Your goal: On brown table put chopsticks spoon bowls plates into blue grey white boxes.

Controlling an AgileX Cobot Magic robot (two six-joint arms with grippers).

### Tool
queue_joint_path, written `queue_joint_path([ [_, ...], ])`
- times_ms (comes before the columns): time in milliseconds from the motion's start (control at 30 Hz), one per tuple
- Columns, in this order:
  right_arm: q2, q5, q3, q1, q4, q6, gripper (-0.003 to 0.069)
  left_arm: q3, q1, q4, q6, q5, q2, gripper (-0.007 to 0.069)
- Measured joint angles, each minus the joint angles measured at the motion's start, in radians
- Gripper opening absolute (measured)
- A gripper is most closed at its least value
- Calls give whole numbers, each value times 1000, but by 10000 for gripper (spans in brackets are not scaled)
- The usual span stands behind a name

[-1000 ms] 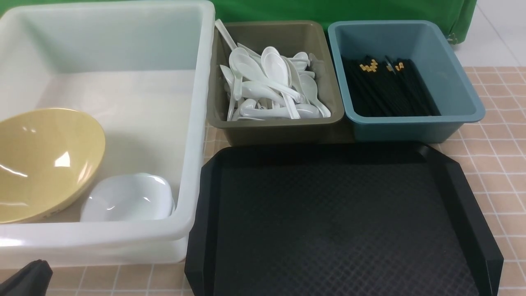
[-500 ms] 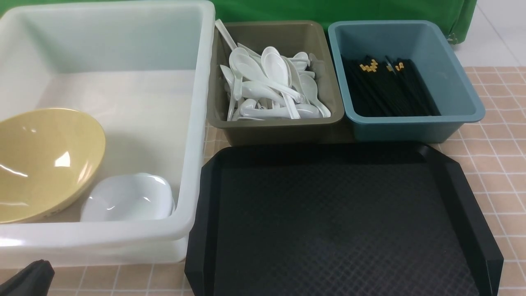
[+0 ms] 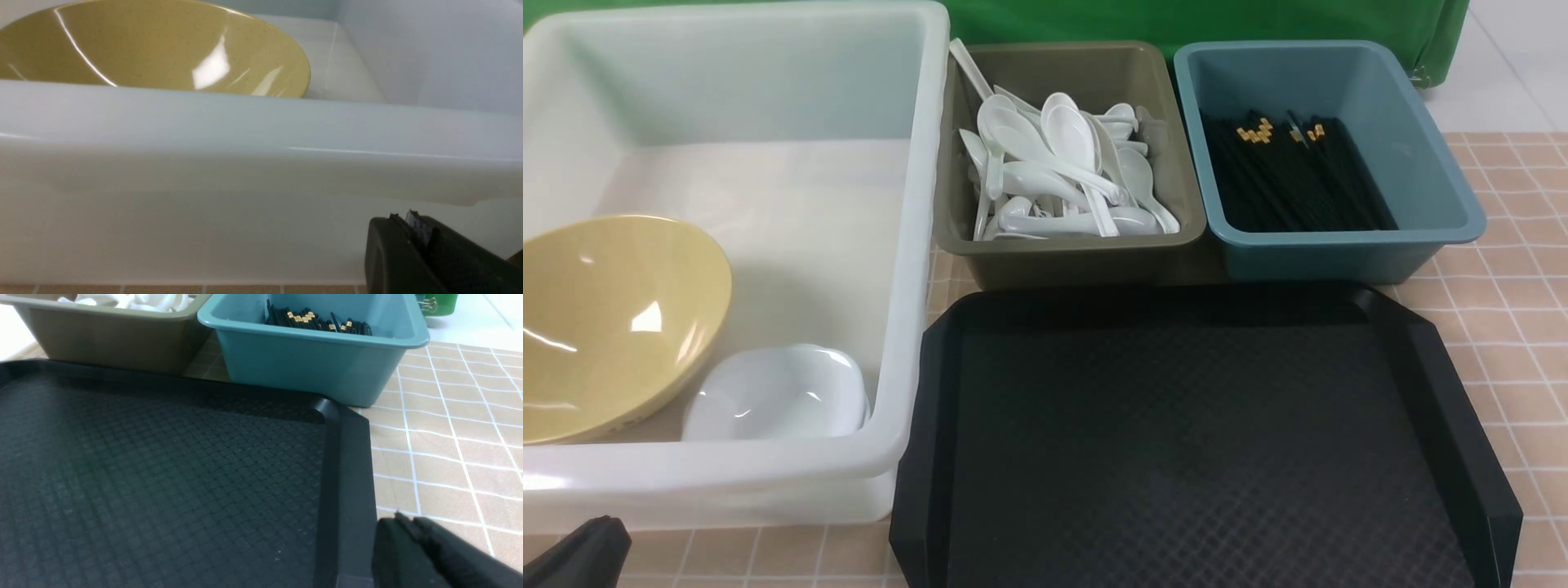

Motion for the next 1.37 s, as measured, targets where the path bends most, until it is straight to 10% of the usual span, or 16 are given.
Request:
queue_joint_path([
  [1367, 0, 0, 0, 0, 0, 0, 99, 1, 0, 0, 0, -1, 0, 4],
])
